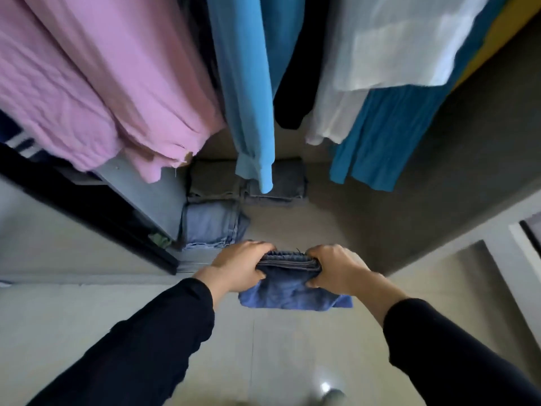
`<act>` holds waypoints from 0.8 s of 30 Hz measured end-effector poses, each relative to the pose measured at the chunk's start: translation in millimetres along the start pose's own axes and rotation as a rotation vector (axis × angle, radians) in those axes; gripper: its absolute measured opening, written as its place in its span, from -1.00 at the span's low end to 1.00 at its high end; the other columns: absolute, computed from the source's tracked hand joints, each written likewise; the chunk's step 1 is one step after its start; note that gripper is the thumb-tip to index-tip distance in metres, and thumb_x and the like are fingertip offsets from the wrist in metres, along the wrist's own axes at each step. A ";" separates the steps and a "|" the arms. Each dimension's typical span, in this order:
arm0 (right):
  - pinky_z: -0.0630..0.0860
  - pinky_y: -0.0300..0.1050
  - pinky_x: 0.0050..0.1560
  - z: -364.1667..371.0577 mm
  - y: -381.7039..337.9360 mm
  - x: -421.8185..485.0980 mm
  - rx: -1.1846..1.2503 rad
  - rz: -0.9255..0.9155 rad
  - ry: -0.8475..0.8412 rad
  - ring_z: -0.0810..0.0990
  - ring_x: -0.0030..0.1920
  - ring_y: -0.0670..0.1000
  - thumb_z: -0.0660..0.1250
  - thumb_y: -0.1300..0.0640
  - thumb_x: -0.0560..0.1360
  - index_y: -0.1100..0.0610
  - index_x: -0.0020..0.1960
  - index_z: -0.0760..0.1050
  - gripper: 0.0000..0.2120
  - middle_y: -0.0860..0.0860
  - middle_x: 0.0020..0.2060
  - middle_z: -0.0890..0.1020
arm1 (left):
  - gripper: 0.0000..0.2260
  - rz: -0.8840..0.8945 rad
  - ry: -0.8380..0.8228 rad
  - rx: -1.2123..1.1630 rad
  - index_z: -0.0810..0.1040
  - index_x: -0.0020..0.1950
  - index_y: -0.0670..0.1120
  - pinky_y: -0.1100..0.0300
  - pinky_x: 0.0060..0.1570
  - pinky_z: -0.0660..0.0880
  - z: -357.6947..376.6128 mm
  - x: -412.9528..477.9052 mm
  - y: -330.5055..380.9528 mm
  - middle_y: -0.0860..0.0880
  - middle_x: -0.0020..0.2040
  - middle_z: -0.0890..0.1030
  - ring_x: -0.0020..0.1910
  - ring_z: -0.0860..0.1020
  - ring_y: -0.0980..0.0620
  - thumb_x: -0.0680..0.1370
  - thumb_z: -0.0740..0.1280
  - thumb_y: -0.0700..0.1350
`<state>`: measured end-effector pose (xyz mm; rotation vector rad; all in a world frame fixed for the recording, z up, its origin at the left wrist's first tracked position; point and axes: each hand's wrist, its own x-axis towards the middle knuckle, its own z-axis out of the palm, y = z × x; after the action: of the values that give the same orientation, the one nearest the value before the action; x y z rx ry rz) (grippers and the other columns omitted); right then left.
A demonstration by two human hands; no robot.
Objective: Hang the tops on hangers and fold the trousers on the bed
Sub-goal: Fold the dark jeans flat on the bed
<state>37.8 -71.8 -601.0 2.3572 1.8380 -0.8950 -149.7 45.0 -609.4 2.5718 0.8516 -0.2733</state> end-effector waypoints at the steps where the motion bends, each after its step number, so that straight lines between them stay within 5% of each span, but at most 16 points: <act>1: 0.38 -0.12 -0.18 10.1 2.7 23.9 -0.012 0.004 0.024 0.58 0.00 0.12 0.38 -0.04 0.34 -0.03 -0.03 0.47 -0.76 -0.04 -0.05 0.61 | -0.56 -0.004 0.022 -0.005 0.41 0.30 0.10 0.18 -0.12 0.35 11.7 17.7 -16.3 0.09 0.24 0.53 0.20 0.50 -0.02 0.44 0.35 -0.13; 8: 0.50 -0.04 -0.01 78.3 40.4 180.6 -0.183 0.024 0.186 0.58 0.12 0.15 0.41 -0.06 0.44 -0.05 0.17 0.47 -0.67 0.03 0.11 0.61 | -0.54 -0.018 0.242 0.054 0.37 0.39 -0.03 0.03 0.04 0.51 110.3 141.7 -115.0 -0.02 0.33 0.48 0.24 0.49 -0.12 0.51 0.35 -0.19; 13: 0.48 0.00 0.07 132.6 68.0 267.3 -0.289 -0.016 0.410 0.37 0.33 0.14 0.35 0.11 0.46 0.00 0.38 0.33 -0.49 -0.01 0.28 0.46 | -0.47 0.062 0.585 0.160 0.52 0.22 -0.15 0.01 0.02 0.47 167.9 202.4 -162.6 -0.15 0.10 0.59 0.11 0.54 -0.21 0.26 0.45 -0.36; 18: 0.28 0.08 0.38 242.1 89.7 302.1 -0.320 0.003 0.255 0.04 0.52 0.22 0.18 0.15 0.59 0.04 0.58 -0.04 -0.36 -0.02 0.54 0.09 | -0.41 0.001 0.426 0.207 0.33 0.40 -0.08 0.09 0.31 0.30 263.3 219.9 -192.6 -0.06 0.35 0.38 0.39 0.32 -0.11 0.40 0.36 -0.33; 21: 0.32 0.09 0.38 269.1 96.8 304.4 -0.316 -0.011 0.233 -0.12 0.55 0.24 0.17 0.10 0.60 0.05 0.59 -0.11 -0.34 -0.04 0.57 -0.02 | -0.44 -0.076 0.400 0.273 0.30 0.36 -0.02 0.06 0.19 0.35 283.0 221.3 -192.4 -0.03 0.28 0.33 0.30 0.30 -0.11 0.39 0.37 -0.27; 24: 0.35 0.09 0.35 263.0 100.4 317.3 -0.392 -0.033 0.297 -0.04 0.54 0.29 0.14 0.19 0.62 0.08 0.59 -0.11 -0.37 0.02 0.57 0.02 | -0.50 -0.101 0.448 0.333 0.33 0.27 -0.03 0.03 0.06 0.39 270.5 235.0 -190.4 -0.05 0.21 0.35 0.25 0.30 -0.13 0.38 0.36 -0.29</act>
<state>62.0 84.8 -994.5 2.3022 1.9328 -0.1594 -93.3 186.4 -985.4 2.9608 1.1797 0.1577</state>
